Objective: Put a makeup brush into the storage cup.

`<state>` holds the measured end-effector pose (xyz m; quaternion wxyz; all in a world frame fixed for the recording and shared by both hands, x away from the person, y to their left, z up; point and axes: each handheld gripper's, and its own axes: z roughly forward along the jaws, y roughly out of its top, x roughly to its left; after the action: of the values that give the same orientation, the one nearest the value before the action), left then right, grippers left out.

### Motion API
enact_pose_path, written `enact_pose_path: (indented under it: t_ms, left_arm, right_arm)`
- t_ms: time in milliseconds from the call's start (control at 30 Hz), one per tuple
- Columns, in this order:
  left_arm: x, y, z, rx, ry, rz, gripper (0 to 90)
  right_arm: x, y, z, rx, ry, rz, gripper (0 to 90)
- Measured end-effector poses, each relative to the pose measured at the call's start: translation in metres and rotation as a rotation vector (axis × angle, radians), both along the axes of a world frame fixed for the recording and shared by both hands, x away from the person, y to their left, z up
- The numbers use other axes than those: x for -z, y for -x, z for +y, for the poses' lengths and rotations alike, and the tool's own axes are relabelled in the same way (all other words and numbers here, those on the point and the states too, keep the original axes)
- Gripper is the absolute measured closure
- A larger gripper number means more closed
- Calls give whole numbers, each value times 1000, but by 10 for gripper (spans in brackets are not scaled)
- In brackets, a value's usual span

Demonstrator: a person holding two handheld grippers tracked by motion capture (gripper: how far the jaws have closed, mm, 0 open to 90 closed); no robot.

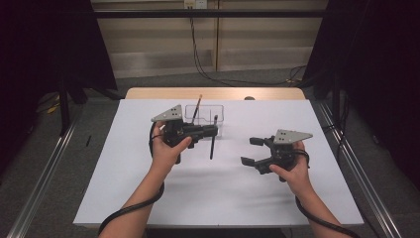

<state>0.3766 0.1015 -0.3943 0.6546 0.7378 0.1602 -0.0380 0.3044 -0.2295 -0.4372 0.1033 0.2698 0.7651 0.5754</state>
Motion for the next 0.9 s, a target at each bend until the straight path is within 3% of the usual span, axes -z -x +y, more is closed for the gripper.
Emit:
enact_pose_path:
  t_ms: [900]
  left_arm:
    - [-8, -17, 24, -104, 9, -14, 840]
  right_arm:
    - [4, 7, -22, 59, -1, 5, 101]
